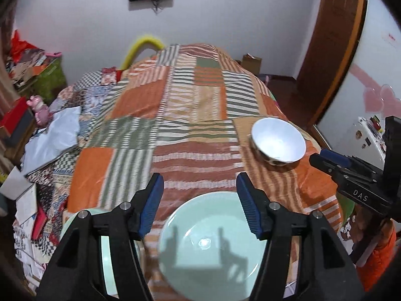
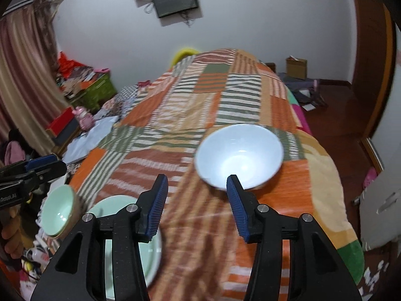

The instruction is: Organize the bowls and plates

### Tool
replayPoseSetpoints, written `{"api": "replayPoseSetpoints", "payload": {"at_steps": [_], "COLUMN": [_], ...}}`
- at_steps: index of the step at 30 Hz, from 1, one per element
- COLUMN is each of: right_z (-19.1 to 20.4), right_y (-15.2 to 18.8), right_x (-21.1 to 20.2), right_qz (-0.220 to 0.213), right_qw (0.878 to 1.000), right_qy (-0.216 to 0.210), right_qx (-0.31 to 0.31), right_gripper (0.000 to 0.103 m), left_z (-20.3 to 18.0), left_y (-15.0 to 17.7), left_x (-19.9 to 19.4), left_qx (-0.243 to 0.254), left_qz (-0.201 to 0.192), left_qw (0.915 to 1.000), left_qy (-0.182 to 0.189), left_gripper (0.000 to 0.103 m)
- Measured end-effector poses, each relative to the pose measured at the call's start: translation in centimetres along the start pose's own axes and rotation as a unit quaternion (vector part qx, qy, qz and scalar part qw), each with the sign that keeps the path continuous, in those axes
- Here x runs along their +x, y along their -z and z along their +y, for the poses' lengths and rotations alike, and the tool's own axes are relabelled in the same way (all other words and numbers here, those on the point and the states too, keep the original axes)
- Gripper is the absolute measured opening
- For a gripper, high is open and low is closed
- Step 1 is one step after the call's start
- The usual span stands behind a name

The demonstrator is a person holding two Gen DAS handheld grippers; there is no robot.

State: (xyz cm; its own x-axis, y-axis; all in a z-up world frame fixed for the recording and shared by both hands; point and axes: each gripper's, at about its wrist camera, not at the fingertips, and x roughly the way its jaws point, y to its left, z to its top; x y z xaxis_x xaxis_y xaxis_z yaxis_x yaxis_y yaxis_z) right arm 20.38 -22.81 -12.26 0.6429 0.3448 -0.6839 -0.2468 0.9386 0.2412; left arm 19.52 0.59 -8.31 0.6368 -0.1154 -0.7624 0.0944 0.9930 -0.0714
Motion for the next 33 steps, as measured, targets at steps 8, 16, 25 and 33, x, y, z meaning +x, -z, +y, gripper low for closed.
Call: {"api": "replayPoseSetpoints", "payload": {"at_steps": [8,16,25,33], "right_z": [-4.4,-6.9,-8.6,-9.0], "right_y": [-0.2,-0.5,-1.0,-1.0], "right_x": [1.9,4.7,7.7,9.4], "right_qz": [0.020,0.047,0.072,0.089], "right_qw": [0.999,0.997,0.995,0.994], "right_qy": [0.026,0.037,0.042,0.029], "right_qx": [0.031,0.047,0.058,0.050], "right_gripper": [0.045,0.045,0.042,0.033], "left_z": [-3.5,-6.4,-7.8,-8.3], "left_y": [-2.3,-3.2,-3.7,-3.8], "left_x": [5.2,10.8,15.8,18.7], "left_qx": [0.020,0.041,0.046,0.049], "left_qz": [0.027,0.065,0.094,0.109], "left_qw": [0.9990,0.9951,0.9920,0.9897], "left_qy": [0.028,0.062,0.071,0.079], "left_gripper": [0.064,0.064,0.064,0.064]}}
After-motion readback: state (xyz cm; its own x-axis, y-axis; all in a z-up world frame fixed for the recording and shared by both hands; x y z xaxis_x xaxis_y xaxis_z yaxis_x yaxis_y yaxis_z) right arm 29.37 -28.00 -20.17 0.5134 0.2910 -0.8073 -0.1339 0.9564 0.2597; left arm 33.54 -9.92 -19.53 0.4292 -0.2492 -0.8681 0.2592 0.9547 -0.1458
